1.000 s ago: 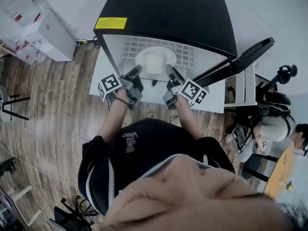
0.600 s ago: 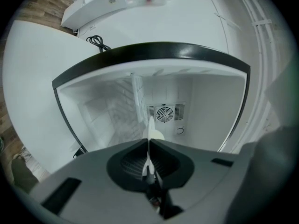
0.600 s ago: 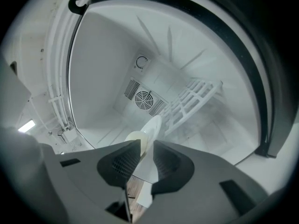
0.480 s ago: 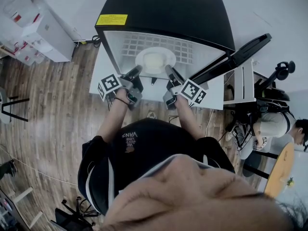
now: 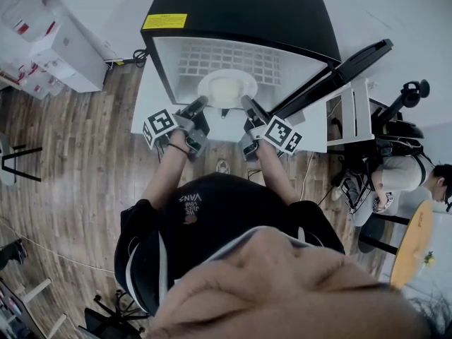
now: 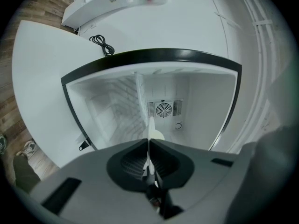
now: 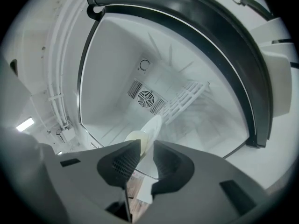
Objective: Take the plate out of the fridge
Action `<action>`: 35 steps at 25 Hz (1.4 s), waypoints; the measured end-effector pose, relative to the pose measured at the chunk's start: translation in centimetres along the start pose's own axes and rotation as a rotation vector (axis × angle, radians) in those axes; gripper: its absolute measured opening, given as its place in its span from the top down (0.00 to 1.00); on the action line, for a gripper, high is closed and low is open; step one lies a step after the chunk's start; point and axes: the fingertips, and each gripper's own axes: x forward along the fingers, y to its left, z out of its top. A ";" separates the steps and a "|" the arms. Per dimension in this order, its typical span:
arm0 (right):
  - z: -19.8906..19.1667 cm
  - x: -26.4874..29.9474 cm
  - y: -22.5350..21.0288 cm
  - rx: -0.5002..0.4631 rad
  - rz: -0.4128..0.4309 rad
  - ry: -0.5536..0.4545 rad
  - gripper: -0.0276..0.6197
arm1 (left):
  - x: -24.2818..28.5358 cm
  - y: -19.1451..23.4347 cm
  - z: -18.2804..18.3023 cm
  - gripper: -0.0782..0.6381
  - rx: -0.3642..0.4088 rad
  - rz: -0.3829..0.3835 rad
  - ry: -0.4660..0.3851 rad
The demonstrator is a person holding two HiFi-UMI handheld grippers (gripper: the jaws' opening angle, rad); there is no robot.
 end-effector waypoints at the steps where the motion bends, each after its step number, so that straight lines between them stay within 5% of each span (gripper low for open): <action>1: -0.1 -0.2 0.1 0.000 -0.001 -0.002 0.82 | -0.1 0.0 -0.1 0.85 0.000 -0.001 0.002; 35: -3.4 -4.5 1.0 0.009 -0.042 -0.053 0.82 | -3.6 0.4 -3.1 0.85 0.016 0.000 0.074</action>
